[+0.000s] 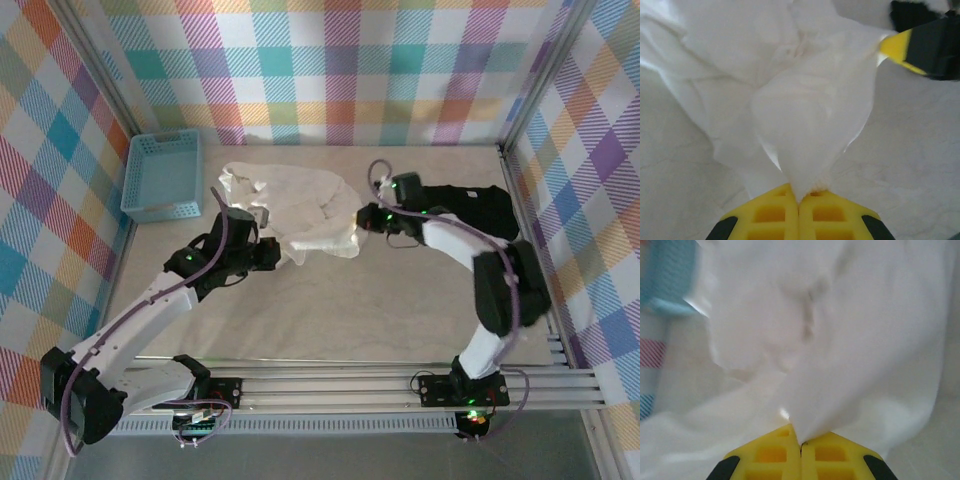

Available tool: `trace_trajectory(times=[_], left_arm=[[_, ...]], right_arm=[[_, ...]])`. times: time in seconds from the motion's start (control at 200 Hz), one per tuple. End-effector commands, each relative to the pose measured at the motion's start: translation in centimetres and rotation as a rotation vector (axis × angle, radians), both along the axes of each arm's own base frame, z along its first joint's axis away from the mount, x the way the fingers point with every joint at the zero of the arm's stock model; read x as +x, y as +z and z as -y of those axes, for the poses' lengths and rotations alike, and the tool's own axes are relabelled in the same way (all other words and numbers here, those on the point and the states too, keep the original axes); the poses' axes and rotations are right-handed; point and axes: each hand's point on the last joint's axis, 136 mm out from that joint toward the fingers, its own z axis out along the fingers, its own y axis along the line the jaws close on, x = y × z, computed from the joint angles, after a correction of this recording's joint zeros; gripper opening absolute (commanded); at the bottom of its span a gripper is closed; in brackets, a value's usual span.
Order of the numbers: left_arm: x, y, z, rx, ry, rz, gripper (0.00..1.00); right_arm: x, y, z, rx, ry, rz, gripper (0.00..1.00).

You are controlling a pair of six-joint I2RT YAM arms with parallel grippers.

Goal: Fold the inside-out t-shirt

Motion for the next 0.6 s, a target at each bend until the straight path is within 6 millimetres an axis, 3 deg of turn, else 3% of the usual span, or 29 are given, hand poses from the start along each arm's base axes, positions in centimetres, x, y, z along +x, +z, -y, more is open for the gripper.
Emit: trace_trajectory(times=[0.0,0.135,0.215,0.28,0.405,0.595], left_arm=[[0.6,8.2,-0.1,-0.097,-0.005,0.197,0.00],[1.1,12.9,-1.2,-0.072,0.028,0.313,0.00],[1.4,13.7,-2.1,-0.027,0.054,0.339,0.00],[1.7,13.4,-2.7,0.008,0.075,0.333,0.00],[2.3,10.5,-3.1,0.068,0.095,0.266,0.00],[4.1,3.8,-2.1,0.114,0.091,0.116,0.00]], right_arm=[[-0.4,12.4,1.7,0.023,-0.029,0.305,0.00],[-2.6,18.4,3.1,0.022,-0.051,0.430,0.00],[-3.0,19.6,3.6,0.019,-0.071,0.457,0.00],[-2.8,19.1,3.5,0.015,-0.072,0.441,0.00],[-0.8,15.5,3.4,-0.035,-0.093,0.357,0.02],[2.3,4.9,3.4,-0.201,-0.098,0.133,0.10]])
